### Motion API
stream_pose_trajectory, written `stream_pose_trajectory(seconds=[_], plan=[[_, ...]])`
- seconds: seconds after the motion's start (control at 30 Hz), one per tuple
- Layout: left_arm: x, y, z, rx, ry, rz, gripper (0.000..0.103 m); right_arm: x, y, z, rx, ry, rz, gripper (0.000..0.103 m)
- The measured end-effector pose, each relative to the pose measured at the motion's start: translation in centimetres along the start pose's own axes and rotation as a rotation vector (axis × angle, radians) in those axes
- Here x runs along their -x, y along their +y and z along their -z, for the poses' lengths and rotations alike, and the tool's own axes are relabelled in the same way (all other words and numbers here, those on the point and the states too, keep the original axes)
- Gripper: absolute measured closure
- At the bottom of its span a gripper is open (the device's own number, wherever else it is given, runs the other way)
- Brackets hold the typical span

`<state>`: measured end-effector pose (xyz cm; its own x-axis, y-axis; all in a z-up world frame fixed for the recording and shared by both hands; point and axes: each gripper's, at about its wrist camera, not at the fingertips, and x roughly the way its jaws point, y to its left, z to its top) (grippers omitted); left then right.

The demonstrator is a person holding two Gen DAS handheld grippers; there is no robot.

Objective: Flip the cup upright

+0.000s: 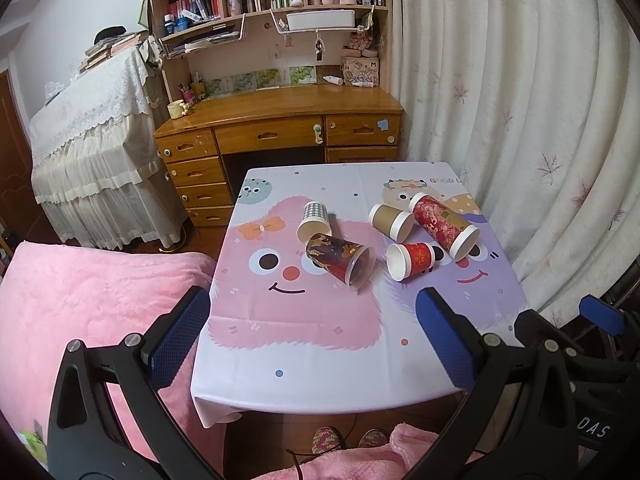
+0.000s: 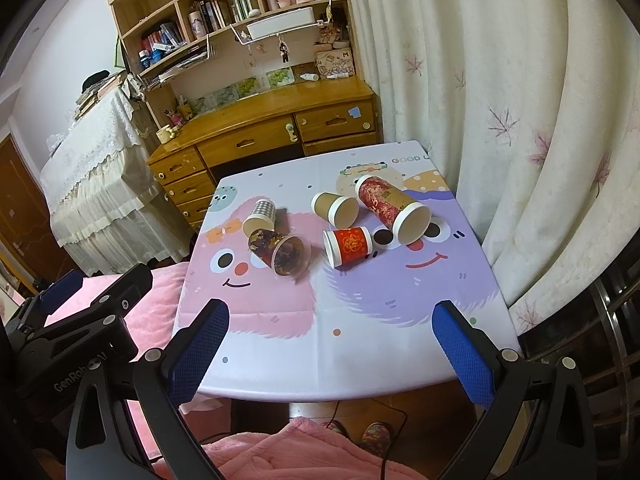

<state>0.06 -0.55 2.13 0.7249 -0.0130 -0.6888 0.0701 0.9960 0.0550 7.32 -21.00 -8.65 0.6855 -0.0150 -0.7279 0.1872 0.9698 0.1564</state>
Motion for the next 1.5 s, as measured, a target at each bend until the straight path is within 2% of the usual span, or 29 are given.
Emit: stream_pose_trajectory(seconds=[0.33, 0.5, 0.73, 1.03, 1.17, 1.33, 1.5], plan=[[-0.9, 2.0, 0.4, -0.004, 0.004, 0.026, 0.001, -0.4, 0.3, 0.1, -0.026, 0.010, 0.007, 0.000], [-1.2, 3.6, 1.3, 0.003, 0.013, 0.059, 0.002, -1.1, 0.8, 1.2, -0.046, 0.024, -0.005, 0.000], [-1.0, 5.4, 2.6, 0.017, 0.020, 0.130, 0.002, -0.8, 1.1, 3.2, -0.113, 0.038, 0.015, 0.000], [-4.1, 5.5, 1.9, 0.036, 0.101, 0.233, 0.002, -1.4, 0.0, 4.1, -0.177, 0.052, -0.025, 0.000], [-7.1, 3.4, 1.1, -0.052, 0.144, 0.224, 0.002, -3.0, -1.6, 3.6, -0.228, 0.077, -0.057, 0.000], [-12.1, -1.2, -0.3, -0.306, 0.206, 0.133, 0.002, -7.6, -4.7, 2.4, -0.328, 0.184, -0.083, 0.000], [-17.1, -6.7, -2.6, -0.518, 0.232, 0.098, 0.002, -13.9, -8.4, -0.3, -0.361, 0.280, -0.112, 0.000]])
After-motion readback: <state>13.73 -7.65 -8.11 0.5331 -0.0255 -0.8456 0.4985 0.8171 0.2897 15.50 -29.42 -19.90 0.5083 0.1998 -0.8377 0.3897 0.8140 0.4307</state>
